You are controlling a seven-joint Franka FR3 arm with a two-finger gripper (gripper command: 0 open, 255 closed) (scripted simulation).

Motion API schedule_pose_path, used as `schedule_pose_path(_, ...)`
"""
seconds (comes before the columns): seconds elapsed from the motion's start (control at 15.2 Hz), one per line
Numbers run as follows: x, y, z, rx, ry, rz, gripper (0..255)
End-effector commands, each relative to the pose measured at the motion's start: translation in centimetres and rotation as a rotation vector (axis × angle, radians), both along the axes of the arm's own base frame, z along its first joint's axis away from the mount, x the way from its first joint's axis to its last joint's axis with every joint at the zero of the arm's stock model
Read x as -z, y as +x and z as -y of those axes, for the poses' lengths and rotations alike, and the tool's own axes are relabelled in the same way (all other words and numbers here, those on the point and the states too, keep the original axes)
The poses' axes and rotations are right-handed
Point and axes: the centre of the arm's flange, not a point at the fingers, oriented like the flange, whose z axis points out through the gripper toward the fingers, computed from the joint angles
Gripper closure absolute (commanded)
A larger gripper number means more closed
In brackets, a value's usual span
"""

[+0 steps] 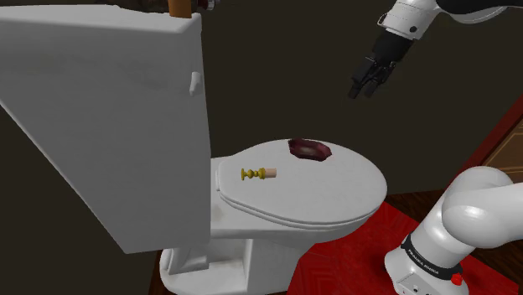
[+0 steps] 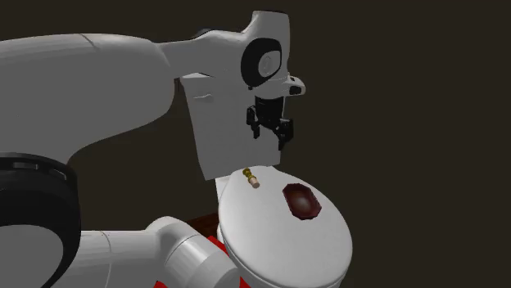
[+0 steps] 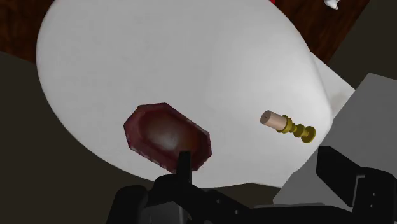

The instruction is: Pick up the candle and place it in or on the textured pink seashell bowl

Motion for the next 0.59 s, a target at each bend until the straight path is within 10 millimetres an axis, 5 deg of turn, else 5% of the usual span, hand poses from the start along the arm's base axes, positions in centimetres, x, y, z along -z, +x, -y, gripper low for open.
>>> schedule_pose_path(0.0,0.0,0.0,0.0,0.0,0.0,0.0,0)
schedule_pose_path(0.53,7.5,4.4,-6.8,-0.024,-0.061,0.002,0)
